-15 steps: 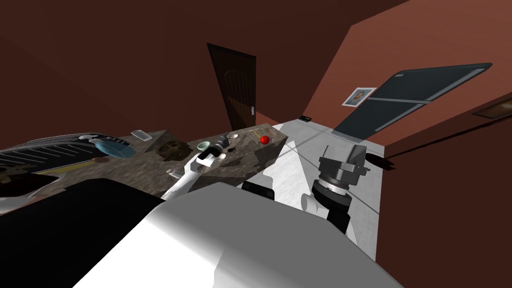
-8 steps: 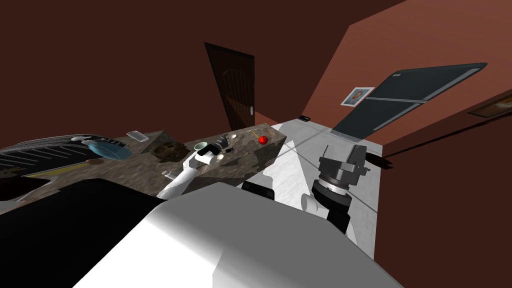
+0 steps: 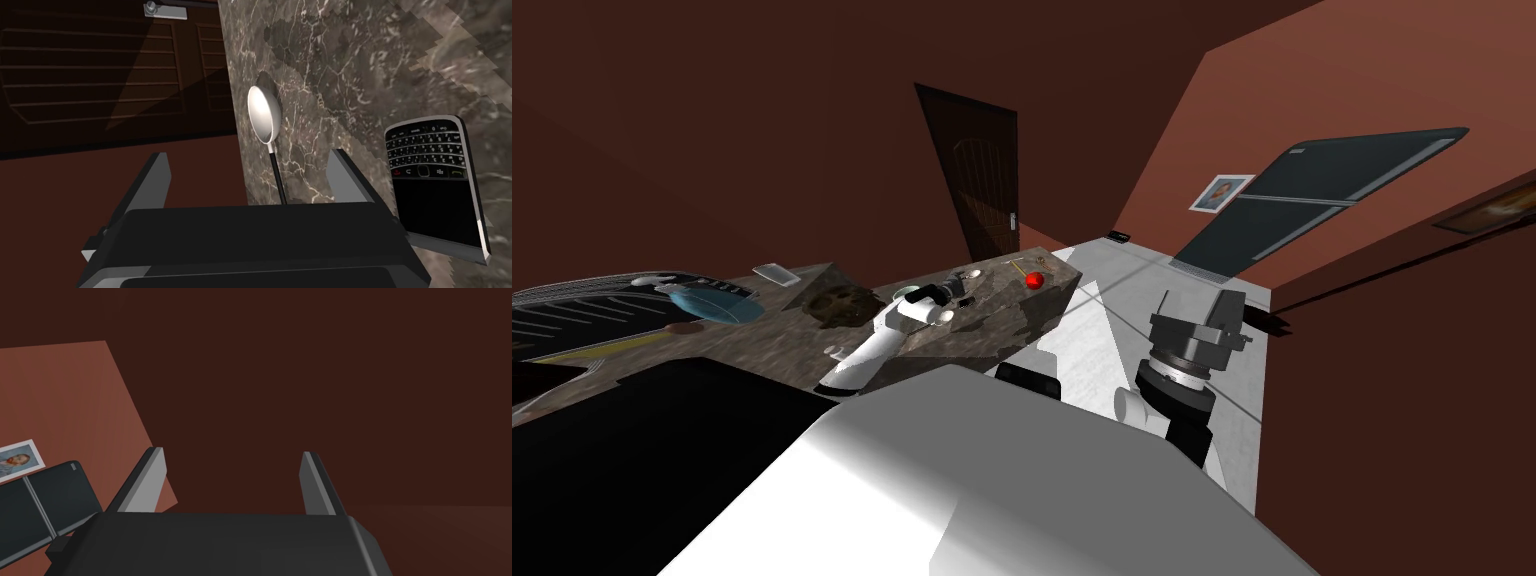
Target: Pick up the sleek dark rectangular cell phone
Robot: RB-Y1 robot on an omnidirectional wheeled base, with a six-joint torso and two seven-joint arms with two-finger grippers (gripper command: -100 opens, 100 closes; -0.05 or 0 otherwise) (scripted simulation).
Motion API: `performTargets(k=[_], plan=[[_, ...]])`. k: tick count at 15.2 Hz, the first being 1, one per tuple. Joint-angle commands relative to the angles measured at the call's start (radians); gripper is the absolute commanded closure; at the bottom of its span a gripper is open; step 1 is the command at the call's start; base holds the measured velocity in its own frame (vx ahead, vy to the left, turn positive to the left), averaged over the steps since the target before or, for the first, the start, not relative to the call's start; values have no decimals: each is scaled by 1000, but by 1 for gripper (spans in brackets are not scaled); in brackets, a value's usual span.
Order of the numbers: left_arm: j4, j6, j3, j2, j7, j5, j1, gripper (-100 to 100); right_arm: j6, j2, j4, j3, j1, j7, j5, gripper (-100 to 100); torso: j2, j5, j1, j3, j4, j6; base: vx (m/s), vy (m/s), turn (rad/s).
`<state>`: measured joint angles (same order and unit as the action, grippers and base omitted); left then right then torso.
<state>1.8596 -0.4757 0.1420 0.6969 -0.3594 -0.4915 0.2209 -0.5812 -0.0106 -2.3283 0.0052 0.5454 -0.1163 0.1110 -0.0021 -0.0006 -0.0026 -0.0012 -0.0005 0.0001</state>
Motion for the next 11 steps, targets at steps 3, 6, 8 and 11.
performTargets(k=[3, 6, 8, 11], plan=[[-31, -86, 9, 37, -42, -49, -20, -100, 0, 0, 0, 0, 0, 0, 0, 0, 1, 0, 1, 0, 0, 0, 20, -22, -12], [-57, -147, 15, 66, -72, -86, -36, -100, 0, 0, 0, 0, 0, 0, 0, 0, 0, 0, 1, 0, 0, 0, 29, -28, -23], [-57, -188, 15, 66, -72, -86, -36, -100, 0, 0, 0, 0, 0, 0, 0, 0, 0, 0, 0, 0, 0, 0, 28, -36, -22], [-83, -246, 20, 93, -102, -123, -52, -100, 0, 0, 0, 0, 0, 0, 0, 0, 0, 0, 1, 0, 0, 0, 23, -25, -20]])
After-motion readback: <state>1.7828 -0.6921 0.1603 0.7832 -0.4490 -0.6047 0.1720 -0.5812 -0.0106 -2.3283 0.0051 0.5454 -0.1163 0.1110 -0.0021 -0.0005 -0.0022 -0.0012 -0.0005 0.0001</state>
